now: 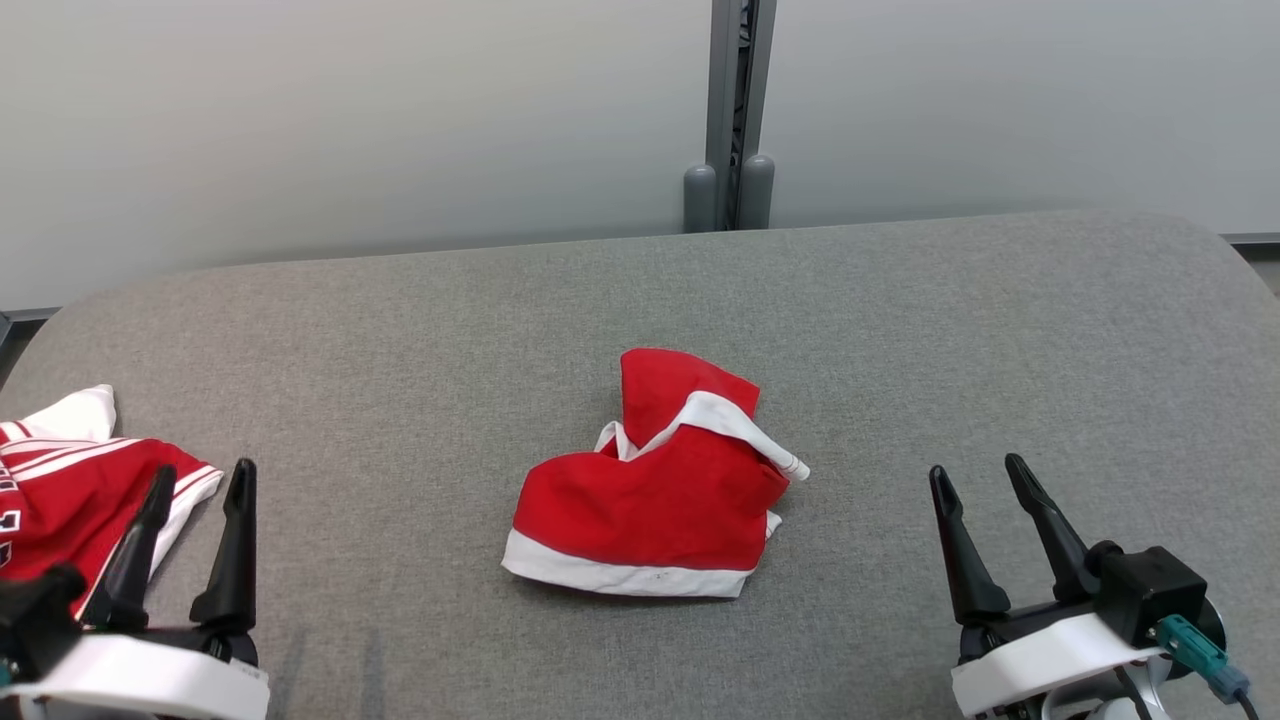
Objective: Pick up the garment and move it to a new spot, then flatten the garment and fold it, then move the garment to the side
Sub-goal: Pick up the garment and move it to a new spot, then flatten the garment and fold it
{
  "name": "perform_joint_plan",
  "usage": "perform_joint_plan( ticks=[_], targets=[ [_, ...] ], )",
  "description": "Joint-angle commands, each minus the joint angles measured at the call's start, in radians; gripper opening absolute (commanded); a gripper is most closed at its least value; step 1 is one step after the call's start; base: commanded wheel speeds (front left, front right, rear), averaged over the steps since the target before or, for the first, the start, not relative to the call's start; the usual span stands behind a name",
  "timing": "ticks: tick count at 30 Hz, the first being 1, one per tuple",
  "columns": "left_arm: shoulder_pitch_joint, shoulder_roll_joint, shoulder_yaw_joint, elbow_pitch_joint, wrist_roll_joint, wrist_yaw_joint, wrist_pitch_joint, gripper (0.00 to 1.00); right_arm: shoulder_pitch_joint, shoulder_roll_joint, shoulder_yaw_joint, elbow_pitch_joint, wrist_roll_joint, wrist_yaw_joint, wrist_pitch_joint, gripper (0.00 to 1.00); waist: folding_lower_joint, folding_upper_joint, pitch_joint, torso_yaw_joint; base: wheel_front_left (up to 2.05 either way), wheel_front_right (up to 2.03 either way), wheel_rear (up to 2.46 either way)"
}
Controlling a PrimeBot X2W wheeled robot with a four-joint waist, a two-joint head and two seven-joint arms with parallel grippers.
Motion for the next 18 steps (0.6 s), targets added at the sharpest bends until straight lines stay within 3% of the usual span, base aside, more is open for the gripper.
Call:
perform_joint_plan(
  ticks=[1,11,18],
  targets=[
    [0.031,-0.023,0.022,-0.003,0.021,-0.008,-0.004,1.00,0.004,-0.008,-0.007,-0.004,-0.001,0.002,-0.002,1.00,0.0000,0.0000,-0.001,0.000,0.00,0.00,0.00],
    [0.074,-0.090,0.087,-0.003,0.093,-0.062,-0.004,1.00,0.006,-0.008,0.000,0.015,-0.006,0.002,-0.002,1.00,0.0000,0.0000,0.000,0.017,0.00,0.00,0.00],
    [0.065,-0.116,0.097,0.006,0.113,-0.089,-0.004,1.00,-0.038,-0.006,0.049,0.116,0.016,0.002,0.036,1.00,0.0000,0.0000,0.017,0.058,0.00,0.00,0.00]
  ],
)
